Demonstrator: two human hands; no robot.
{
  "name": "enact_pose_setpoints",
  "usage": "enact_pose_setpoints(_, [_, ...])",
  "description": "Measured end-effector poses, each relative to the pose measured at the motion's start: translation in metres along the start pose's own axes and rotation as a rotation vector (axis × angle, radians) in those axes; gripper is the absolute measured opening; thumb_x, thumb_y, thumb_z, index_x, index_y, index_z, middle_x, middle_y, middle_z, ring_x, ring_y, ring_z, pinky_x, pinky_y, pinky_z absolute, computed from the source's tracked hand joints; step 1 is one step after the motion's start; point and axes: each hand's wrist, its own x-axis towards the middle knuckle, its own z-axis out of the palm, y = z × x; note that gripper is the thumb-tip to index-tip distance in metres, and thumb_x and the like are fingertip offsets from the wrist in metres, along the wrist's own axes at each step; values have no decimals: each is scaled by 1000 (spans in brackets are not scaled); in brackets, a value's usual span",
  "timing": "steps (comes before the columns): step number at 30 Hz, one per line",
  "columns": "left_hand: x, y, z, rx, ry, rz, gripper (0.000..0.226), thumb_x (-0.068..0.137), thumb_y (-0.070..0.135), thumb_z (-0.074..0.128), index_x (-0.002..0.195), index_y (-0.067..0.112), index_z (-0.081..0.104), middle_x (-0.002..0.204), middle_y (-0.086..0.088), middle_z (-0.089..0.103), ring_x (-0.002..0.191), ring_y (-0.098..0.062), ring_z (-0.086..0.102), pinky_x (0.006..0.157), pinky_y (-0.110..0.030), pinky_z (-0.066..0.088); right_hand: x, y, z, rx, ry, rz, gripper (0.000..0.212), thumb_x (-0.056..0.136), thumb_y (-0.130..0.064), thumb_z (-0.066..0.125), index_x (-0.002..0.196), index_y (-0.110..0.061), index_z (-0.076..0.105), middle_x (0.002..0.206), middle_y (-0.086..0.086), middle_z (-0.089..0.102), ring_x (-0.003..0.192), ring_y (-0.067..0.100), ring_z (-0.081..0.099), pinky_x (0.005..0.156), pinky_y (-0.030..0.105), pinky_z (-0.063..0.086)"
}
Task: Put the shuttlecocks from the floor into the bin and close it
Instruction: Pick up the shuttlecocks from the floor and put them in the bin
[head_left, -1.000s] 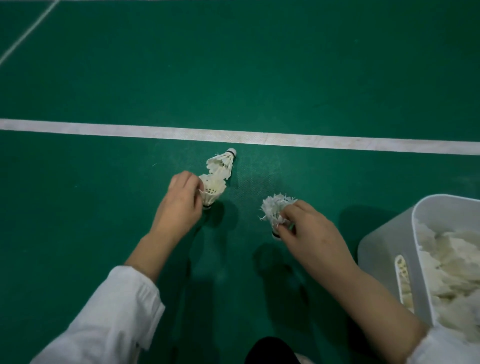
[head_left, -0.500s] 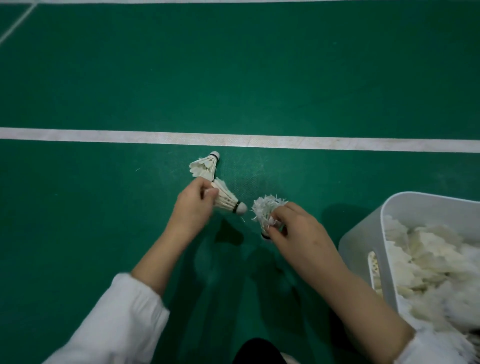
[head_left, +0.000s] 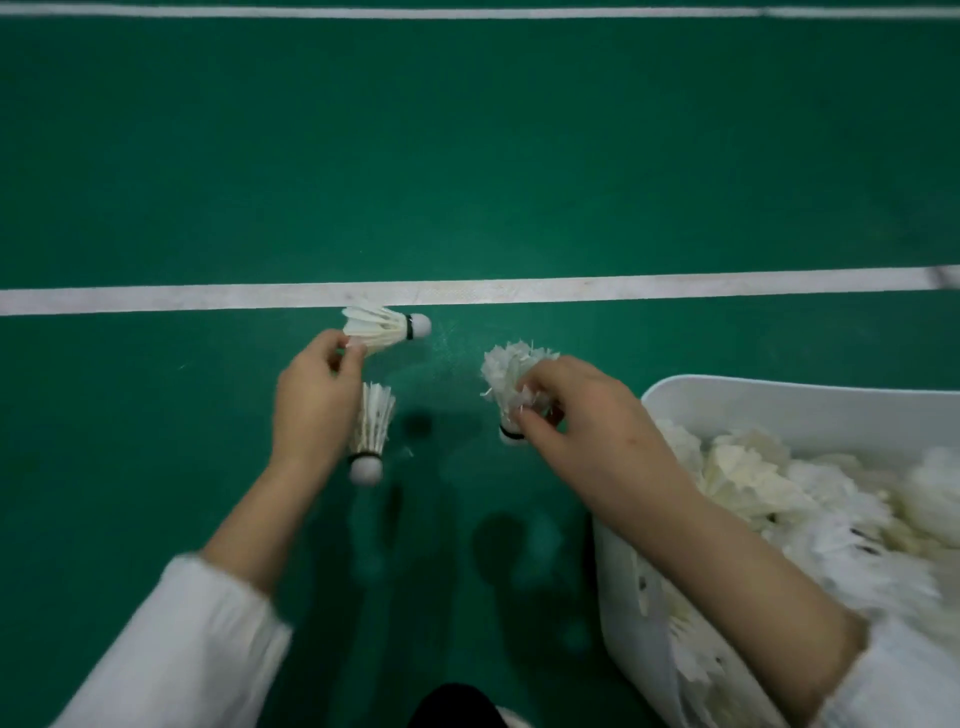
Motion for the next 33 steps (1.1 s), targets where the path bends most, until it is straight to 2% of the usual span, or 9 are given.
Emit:
enact_pose_setpoints(4, [-52,62,-25,59,-21,397,14,90,25,55,97,17,64,89,-2,56,78,-18,52,70,-32,42,-5,0,-59,14,32,-27,8,84,-16,57,86,-23,54,80,-7,58,81,19,59,72,33,47])
enact_pose_setpoints(7, [-84,118,-31,-4,-58,561,12,86,29,61,93,21,67,87,5,52,60,-3,44,60,-28,37,-24,7,-115,-33,19,-3,10,85,-20,59,82,-26,53,73,-11,55,80,14,58,70,30,44])
enact_pose_setpoints(9, [-106,147,-27,-18,-110,660,9,85,31,64,89,24,67,86,9,50,59,5,44,56,-20,33,-47,23,-151,-22,42,69,7,84,-23,60,79,-21,55,75,-7,61,77,15,59,70,31,44])
enact_pose_setpoints(12, [-133,173,-10,50,-209,785,13,84,42,58,88,32,65,89,17,48,59,2,44,54,-25,37,-93,53,-182,-5,60,227,11,83,-29,61,80,-19,61,78,-5,64,73,16,61,68,34,47])
enact_pose_setpoints(15, [-156,187,9,157,-291,853,20,84,48,49,89,36,64,97,19,48,56,-12,50,51,-31,45,-135,87,-186,-7,85,407,11,84,-30,61,77,-22,61,80,-10,62,70,11,61,59,27,45])
enact_pose_setpoints(18, [-172,194,21,234,-301,898,20,86,45,49,87,35,65,96,19,56,52,-15,53,47,-27,42,-166,123,-182,20,190,564,11,84,-29,64,77,-20,64,82,-14,59,75,0,56,59,18,38])
enact_pose_setpoints(22, [-180,194,31,283,-291,941,19,85,40,53,86,31,69,87,16,65,56,-18,59,48,-26,43,-189,158,-180,5,277,710,6,85,-31,61,85,-25,63,77,-15,60,75,8,56,57,19,36])
enact_pose_setpoints(28, [-189,183,39,320,-305,942,17,83,41,54,83,31,68,83,16,65,56,-20,61,45,-27,44,-197,182,-176,-197,171,749,6,84,-21,59,80,-25,61,79,-2,63,77,22,55,62,28,34])
enact_pose_setpoints(33, [-191,182,43,332,-319,956,19,83,44,51,84,33,67,84,16,64,52,-19,58,45,-26,44,-186,211,-142,-323,23,740,14,84,-11,54,84,-11,68,83,7,67,80,25,58,66,27,40])
